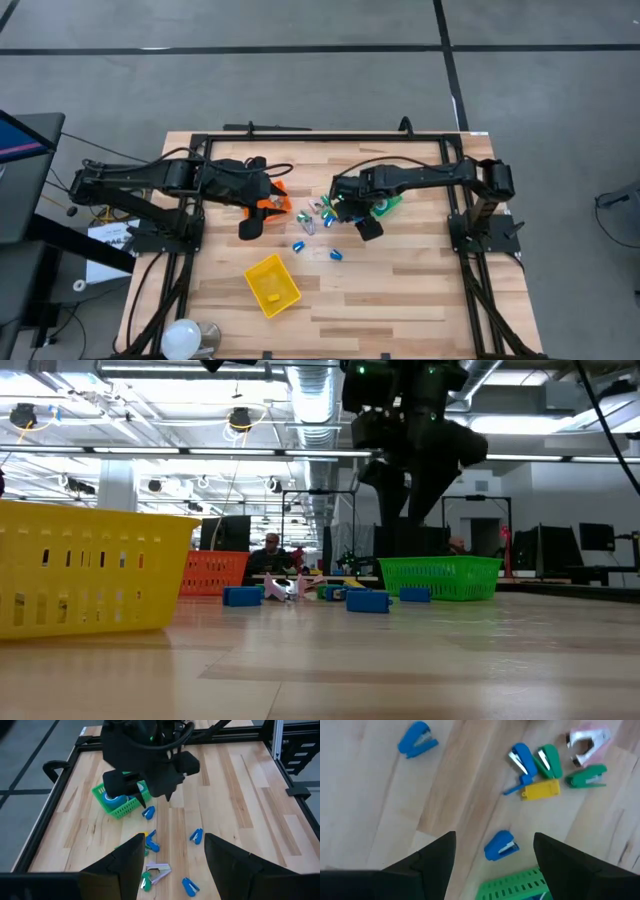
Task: Pick and place Stapler, Stapler remover, tape
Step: Put the blue stapler into the yellow basket
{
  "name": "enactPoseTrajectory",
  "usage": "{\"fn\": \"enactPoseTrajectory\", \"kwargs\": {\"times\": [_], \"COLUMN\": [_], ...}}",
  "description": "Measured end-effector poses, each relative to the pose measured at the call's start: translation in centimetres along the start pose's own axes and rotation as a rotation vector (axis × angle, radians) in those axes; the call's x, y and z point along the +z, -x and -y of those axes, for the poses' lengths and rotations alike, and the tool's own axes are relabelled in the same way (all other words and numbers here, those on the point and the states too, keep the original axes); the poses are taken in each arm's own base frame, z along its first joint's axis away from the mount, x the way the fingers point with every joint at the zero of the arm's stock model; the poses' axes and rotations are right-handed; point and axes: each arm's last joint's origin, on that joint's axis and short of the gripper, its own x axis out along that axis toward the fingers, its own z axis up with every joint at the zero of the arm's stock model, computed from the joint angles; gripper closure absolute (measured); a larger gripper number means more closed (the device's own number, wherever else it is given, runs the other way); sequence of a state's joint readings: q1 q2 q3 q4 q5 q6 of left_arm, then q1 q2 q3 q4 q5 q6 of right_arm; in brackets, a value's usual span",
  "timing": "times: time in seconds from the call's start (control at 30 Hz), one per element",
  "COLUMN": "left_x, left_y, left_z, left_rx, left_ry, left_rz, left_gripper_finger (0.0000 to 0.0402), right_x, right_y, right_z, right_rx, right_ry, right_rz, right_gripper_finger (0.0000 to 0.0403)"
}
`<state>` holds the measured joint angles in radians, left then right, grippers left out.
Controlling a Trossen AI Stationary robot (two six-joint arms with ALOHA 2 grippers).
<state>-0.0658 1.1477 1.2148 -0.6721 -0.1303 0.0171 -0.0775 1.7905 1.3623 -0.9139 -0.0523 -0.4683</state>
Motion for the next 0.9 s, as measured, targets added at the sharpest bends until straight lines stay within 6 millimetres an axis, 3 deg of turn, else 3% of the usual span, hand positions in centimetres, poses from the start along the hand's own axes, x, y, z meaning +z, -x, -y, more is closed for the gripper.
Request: {"fn": "enactPoseTrajectory", "kwargs": {"times": [0.4, 0.73, 0.9], "left_x": [0.0, 0.0, 0.1], "left_y": [0.0, 0.0, 0.0], "left_z": [0.0, 0.0, 0.0], "left_rx": [0.0, 0.002, 0.01], "left_ry": [0.0, 0.0, 0.002], "left_rz": [0.0, 0.003, 0.011], "left_gripper_finger": [0.0206, 0.0206, 0.0206], "right_x": [-0.4, -0.6, -0.3], "right_y": [-0.2, -3.9, -4.4], "right_z": [1.5, 2.2, 2.2], "right_rx": [-0.028, 0.014, 0.013], "right_ry": [-0.003, -0.101, -0.184], "right_rz": [0.038, -0.06, -0.051], "right_gripper_finger": [0.0144, 0.0144, 0.0144]}}
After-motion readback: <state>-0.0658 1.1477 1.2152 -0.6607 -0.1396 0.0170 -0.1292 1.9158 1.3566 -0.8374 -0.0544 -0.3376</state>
